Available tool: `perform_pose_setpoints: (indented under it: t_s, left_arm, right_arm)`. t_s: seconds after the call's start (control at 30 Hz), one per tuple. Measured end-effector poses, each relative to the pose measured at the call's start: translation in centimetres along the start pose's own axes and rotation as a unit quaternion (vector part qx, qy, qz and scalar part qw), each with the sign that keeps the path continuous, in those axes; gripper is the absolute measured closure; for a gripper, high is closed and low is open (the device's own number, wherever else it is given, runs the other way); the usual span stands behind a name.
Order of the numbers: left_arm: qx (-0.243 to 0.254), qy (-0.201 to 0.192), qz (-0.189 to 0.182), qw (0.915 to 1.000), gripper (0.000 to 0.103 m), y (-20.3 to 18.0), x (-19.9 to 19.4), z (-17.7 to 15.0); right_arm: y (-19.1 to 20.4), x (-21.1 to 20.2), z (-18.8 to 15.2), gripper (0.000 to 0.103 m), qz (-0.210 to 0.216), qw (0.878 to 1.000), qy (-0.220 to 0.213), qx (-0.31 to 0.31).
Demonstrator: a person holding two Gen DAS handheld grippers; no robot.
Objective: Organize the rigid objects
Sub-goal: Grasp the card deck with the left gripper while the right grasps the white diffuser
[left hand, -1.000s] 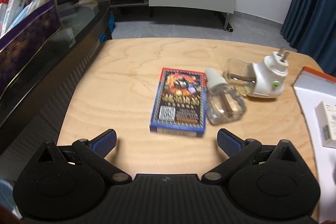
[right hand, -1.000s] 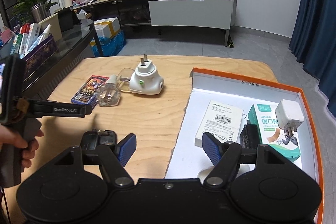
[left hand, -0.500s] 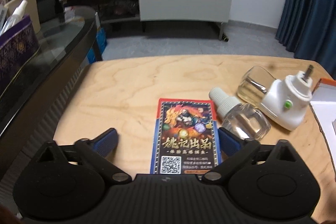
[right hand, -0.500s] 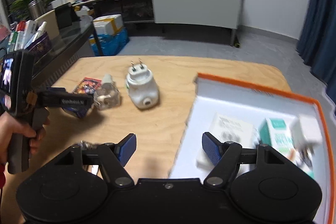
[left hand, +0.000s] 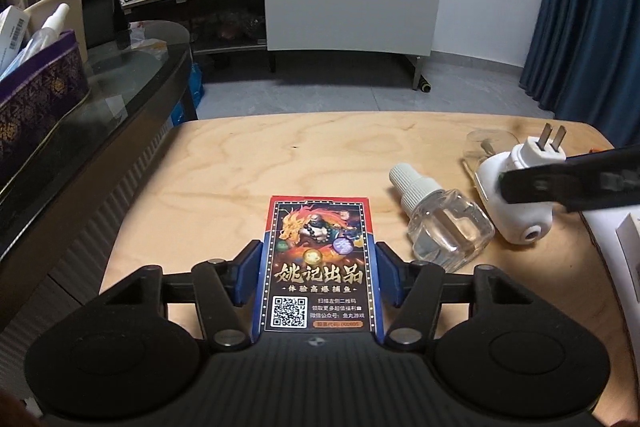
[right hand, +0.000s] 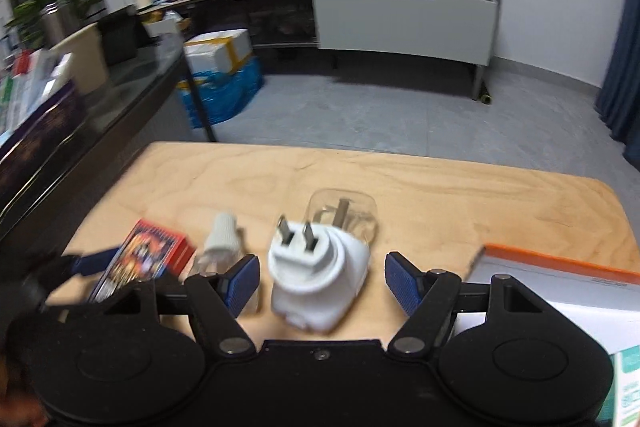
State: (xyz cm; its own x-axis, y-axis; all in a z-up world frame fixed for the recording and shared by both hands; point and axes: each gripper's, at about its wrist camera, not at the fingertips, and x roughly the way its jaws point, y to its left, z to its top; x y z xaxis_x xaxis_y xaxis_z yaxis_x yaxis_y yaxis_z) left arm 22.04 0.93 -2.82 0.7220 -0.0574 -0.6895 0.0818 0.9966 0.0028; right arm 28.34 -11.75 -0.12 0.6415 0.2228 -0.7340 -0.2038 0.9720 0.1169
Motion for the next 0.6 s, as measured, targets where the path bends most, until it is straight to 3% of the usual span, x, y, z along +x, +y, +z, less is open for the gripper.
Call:
perform_pose_setpoints:
  t_s: [0.2, 0.27, 0.3, 0.33, 0.6]
  left_arm:
    - [-0.014, -0.015, 0.010, 0.9997, 0.033, 0.0, 0.7, 0.3]
    - [-0.009, -0.022, 0.014, 0.9996, 0.043, -0.2, 0.8, 0.4]
    - [-0.007, -0.023, 0.013, 0.9996, 0.043, -0.2, 0.8, 0.4]
    - [-0.011, -0.022, 0.012, 0.9996, 0.043, -0.1, 0.8, 0.5]
    - [-0.036, -0.027, 0.001, 0.9990, 0.044, -0.1, -2.2, 0.4]
  right_arm:
    - [0.5, 3.8, 0.0, 0.019, -0.041, 0.998, 0.018, 0.037]
    - [0.6, 4.1, -0.2, 0.022, -0.052, 0.998, 0.003, 0.033]
    - [0.7, 4.0, -0.2, 0.029, -0.055, 0.998, -0.003, 0.029]
    - [0.7, 4.0, -0.3, 0.030, -0.059, 0.998, -0.005, 0.026]
    - [-0.6, -0.5, -1.4, 0.030, -0.018, 0.999, -0.020, 0.045]
